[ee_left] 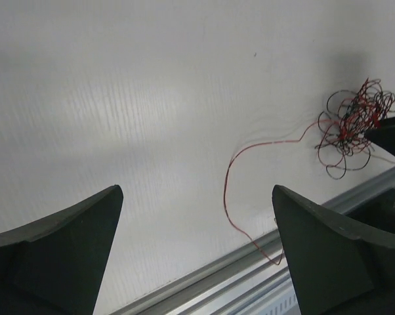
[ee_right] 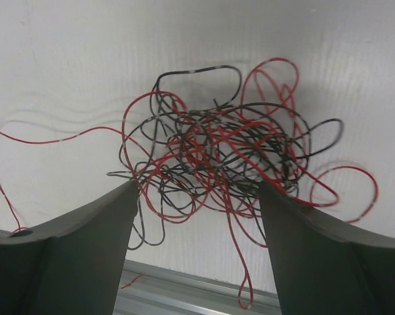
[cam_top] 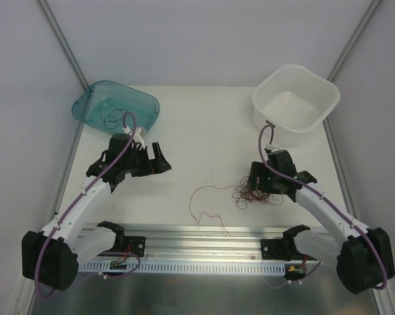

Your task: Untangle the cables

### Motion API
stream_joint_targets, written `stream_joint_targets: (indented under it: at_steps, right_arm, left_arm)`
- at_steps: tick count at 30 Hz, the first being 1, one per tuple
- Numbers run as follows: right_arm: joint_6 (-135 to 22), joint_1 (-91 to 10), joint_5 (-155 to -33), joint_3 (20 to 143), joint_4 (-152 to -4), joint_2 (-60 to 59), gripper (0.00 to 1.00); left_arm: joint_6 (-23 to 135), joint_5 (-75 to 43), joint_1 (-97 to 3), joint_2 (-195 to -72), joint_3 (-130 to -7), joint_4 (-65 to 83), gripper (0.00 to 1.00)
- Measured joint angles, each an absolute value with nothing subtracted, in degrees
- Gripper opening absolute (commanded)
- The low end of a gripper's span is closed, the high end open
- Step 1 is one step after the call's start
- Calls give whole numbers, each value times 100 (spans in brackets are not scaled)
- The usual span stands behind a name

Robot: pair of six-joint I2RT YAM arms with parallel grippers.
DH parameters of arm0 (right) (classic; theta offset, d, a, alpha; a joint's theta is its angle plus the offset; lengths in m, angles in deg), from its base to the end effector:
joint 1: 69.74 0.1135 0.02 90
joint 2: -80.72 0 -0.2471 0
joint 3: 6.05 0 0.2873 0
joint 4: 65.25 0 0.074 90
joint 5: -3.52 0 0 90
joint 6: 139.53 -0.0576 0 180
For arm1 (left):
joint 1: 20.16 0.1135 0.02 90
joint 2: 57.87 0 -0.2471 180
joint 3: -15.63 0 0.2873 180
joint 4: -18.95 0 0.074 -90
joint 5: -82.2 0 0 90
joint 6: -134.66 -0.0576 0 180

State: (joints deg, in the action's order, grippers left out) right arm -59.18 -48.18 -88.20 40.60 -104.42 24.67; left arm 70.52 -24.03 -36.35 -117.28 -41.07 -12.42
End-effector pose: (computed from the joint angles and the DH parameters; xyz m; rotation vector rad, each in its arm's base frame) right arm 0.2342 0.0944 0.1729 -0.2667 2.4234 0.2833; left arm 0.2724 -0.0959 0.2402 -0.0197 2.2302 -0.7195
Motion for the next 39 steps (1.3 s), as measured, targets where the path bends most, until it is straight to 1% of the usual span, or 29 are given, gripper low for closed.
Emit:
stream_joint_targets:
  at_steps: [4, 5, 8, 12, 15, 18, 22, 27, 33, 39]
  right_arm:
    - [-5724, -4260, -9032, 4234, -10153, 1541, 70]
    - [-5651, -4075, -9077, 4376, -10120, 1289, 67]
    - [-5463, -3624, -9359, 4870, -9965, 631, 60]
    - [-5289, -3185, -9617, 5325, -9854, 308, 60]
    - [-5273, -3001, -9611, 5380, -9858, 555, 65]
    - [-5361, -2986, -9403, 5327, -9908, 1184, 70]
    - [-5634, -2984, -8868, 5113, -9974, 2336, 73]
    - [-6161, -2984, -8210, 4573, -10059, 3403, 76]
    - [-6808, -2986, -7711, 3845, -10160, 3895, 76]
    - [-7133, -2986, -7545, 3570, -10092, 4054, 77]
  left_arm:
    - [7037, -2759, -3707, -11112, -3364, -1327, 99]
    - [7035, -2820, -3724, -10996, -3274, -1331, 99]
    - [7039, -3015, -3831, -10719, -3130, -1338, 99]
    - [7074, -3119, -4096, -10673, -3130, -1312, 99]
    - [7105, -3067, -4413, -10708, -3138, -1305, 99]
    - [7131, -2866, -4896, -11012, -3305, -1309, 96]
    - [7149, -2477, -5554, -11862, -3844, -1224, 93]
    - [7146, -1922, -6253, -13232, -4924, -1117, 89]
    - [7192, -1594, -6716, -14795, -6010, -922, 82]
    - [7369, -1338, -7027, -15800, -6423, -879, 72]
